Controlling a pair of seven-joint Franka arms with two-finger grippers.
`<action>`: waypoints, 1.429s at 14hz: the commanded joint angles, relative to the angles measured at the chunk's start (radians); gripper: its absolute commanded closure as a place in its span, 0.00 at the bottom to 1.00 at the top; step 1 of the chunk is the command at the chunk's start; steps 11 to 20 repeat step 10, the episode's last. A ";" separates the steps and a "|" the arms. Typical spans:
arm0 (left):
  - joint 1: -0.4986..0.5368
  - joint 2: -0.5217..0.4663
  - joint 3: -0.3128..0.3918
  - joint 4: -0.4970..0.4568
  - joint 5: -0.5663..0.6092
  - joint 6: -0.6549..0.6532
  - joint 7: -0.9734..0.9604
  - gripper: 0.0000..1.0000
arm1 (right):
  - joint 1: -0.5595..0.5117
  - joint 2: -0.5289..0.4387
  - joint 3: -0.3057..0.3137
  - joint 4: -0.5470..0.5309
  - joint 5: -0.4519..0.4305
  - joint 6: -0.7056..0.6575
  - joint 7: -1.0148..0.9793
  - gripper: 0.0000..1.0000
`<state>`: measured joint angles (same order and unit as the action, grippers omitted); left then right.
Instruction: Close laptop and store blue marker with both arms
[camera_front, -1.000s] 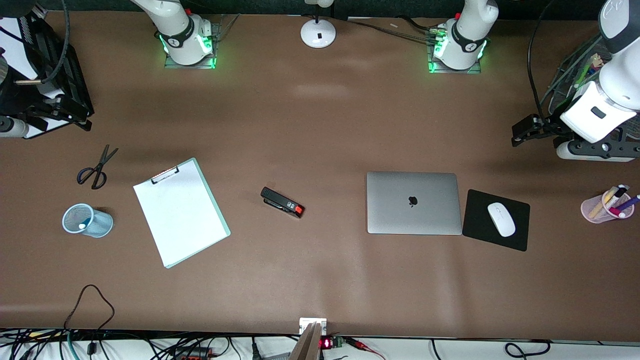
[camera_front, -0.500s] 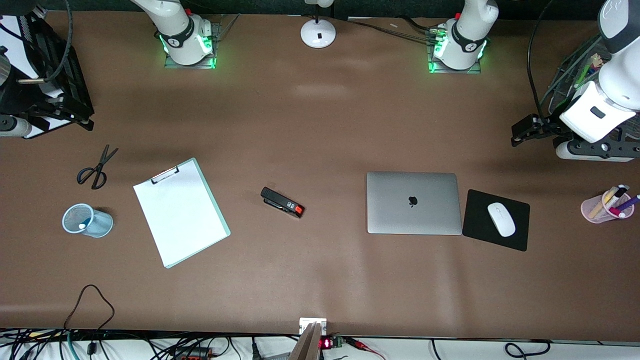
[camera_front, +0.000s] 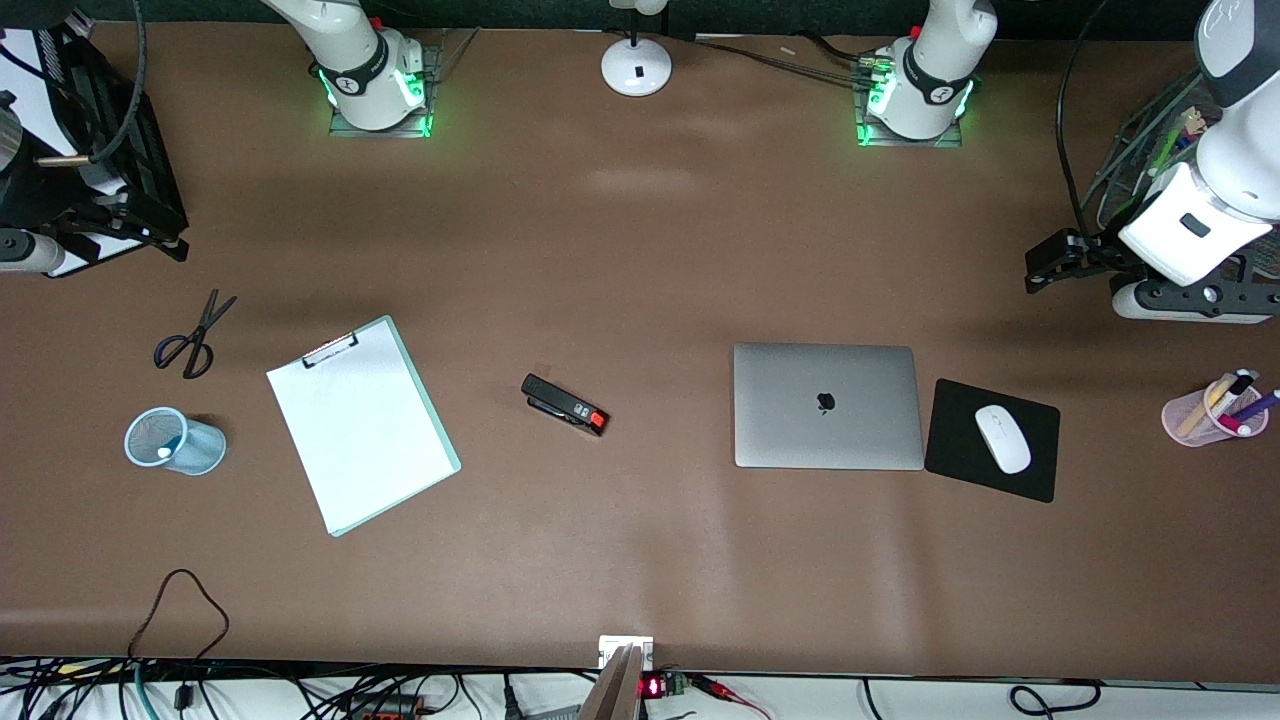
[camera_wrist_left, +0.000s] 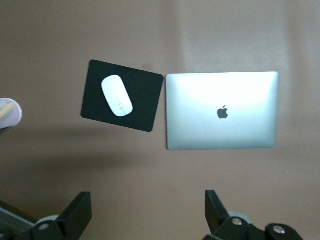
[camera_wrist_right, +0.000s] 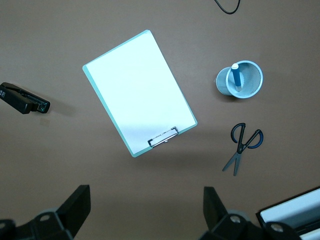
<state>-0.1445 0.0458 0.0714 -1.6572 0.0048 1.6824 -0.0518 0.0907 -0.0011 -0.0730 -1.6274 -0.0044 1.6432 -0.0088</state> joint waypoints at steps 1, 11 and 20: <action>-0.001 -0.003 -0.010 0.014 0.027 -0.024 0.015 0.00 | 0.006 -0.002 -0.002 0.012 0.014 -0.003 0.004 0.00; -0.001 0.012 -0.010 0.037 0.027 -0.027 0.015 0.00 | 0.018 -0.002 -0.002 0.011 0.015 -0.003 0.004 0.00; -0.001 0.012 -0.010 0.037 0.027 -0.027 0.015 0.00 | 0.018 -0.002 -0.002 0.011 0.015 -0.003 0.004 0.00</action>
